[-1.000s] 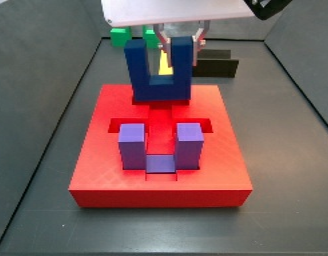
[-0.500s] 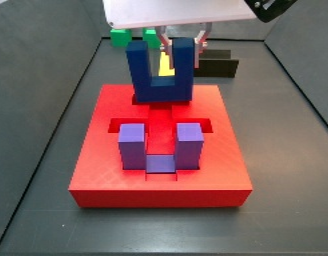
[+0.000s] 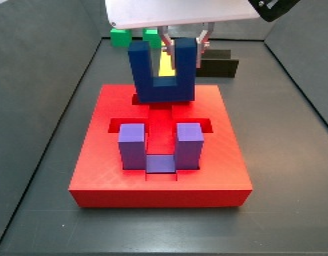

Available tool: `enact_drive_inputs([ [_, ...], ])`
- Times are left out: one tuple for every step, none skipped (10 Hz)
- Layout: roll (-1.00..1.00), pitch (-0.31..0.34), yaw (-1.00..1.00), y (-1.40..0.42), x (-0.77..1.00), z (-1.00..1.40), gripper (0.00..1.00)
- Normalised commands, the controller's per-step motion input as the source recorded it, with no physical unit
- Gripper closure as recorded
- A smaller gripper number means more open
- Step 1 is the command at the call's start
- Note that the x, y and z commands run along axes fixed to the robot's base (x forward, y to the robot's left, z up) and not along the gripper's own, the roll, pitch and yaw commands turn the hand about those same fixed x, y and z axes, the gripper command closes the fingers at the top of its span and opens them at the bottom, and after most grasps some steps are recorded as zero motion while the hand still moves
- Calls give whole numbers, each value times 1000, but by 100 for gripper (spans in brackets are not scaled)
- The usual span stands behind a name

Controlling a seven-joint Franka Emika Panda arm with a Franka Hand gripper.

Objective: Pick up the blue object. Move up. Place the blue object on the fixture. Regrasp the blue object. Move to above the board. Insert the blue object.
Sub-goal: Insert the blue object.

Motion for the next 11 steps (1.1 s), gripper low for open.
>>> enact_drive_inputs([
  [-143, 0, 0, -11, 0, -97, 100],
  [-141, 0, 0, 0, -6, -140, 100],
  [-147, -16, 0, 0, -54, -174, 100],
  [-97, -17, 9, -109, -29, -174, 100],
  [-53, -17, 46, -183, 0, -131, 100],
  [-61, -3, 23, -51, 0, -97, 100],
  [-64, 0, 0, 3, -9, -126, 100],
  [-71, 0, 0, 143, -80, -63, 100],
  [-49, 0, -9, 140, -69, 0, 100],
  [-59, 0, 0, 166, -89, 0, 100],
  [-90, 0, 0, 171, -109, 0, 100],
])
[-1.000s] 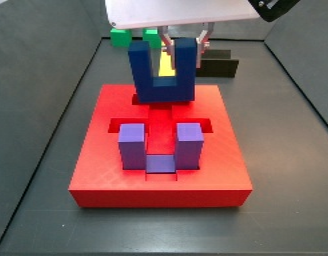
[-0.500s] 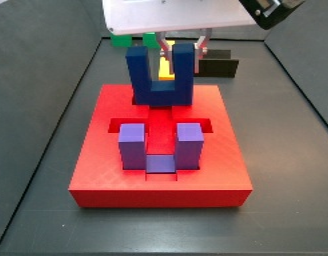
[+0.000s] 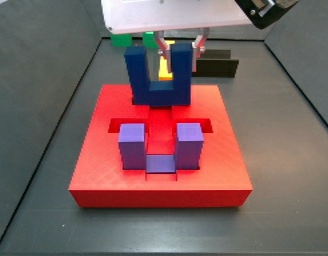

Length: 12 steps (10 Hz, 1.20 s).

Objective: Pick up the blue object. Move up. Place the blue object on the fixture. Regrasp the blue object. Move to above the board. Insert the blue object.
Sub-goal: Insert the blue object.

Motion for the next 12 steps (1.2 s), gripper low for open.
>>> enact_drive_inputs([
  [-46, 0, 26, 23, -111, 57, 100],
  [-14, 0, 71, 0, -31, 149, 100],
  [0, 0, 74, -49, -37, 69, 100],
  [0, 0, 60, -114, -6, 0, 100],
  [14, 0, 46, -89, 0, -157, 100],
  [20, 0, 29, -63, 0, -211, 100],
  [57, 0, 54, 0, 0, -217, 100],
  [70, 0, 77, 0, 0, -120, 100],
  [46, 0, 109, 0, 0, 0, 100],
  [26, 33, 106, 0, 6, 31, 100],
  [0, 27, 106, 0, 0, 60, 100],
  [14, 17, 86, 0, 0, 17, 100],
])
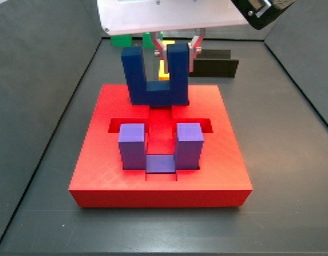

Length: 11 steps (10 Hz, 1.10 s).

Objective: Pick up the blue object. Move up. Place the blue object on the fixture. Regrasp the blue object. Move to above the board. Insert the blue object.
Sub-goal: Insert the blue object.

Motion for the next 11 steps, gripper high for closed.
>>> enact_drive_inputs([
  [53, 0, 57, 0, 0, -9, 100],
  [50, 0, 26, 0, 0, -100, 100],
  [46, 0, 0, 0, 0, -260, 100],
  [80, -47, 0, 0, 0, -394, 100],
  [103, -39, 0, 0, 0, -406, 100],
  [93, -34, 0, -26, 31, -417, 100],
  [99, -47, 0, -31, 20, -454, 100],
  [107, -47, 0, -51, 71, -494, 100],
  [119, -49, 0, -71, 89, -523, 100],
  [129, -56, 0, -94, 80, -537, 100],
  [130, -51, 0, -120, 91, -503, 100],
])
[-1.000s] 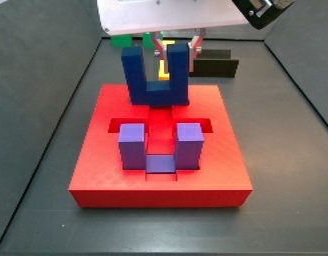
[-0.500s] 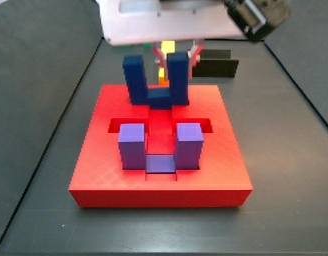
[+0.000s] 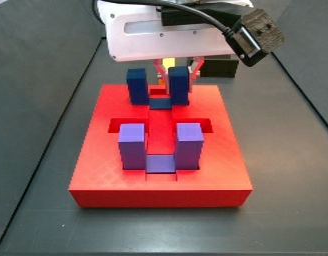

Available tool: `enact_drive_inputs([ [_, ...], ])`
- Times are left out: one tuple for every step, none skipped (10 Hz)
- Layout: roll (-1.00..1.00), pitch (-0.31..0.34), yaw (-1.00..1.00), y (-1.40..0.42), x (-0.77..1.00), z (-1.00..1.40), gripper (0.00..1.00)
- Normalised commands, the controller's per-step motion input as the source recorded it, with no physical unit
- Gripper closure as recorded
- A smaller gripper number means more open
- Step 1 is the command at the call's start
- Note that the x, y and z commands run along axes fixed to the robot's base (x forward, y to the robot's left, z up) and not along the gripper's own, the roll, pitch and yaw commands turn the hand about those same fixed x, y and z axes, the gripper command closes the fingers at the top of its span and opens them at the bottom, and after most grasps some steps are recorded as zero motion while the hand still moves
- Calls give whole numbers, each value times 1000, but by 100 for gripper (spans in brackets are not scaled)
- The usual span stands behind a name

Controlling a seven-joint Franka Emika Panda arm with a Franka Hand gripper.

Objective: Pick up the blue object. Move up. Place the blue object on the fixture. Regrasp the blue object. Move to above the board. Insert the blue object.
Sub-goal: Insert the blue object.

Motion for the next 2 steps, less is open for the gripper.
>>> enact_drive_inputs([
  [114, -13, 0, -137, 37, -211, 100],
  [0, 0, 0, 0, 0, 0, 100],
])
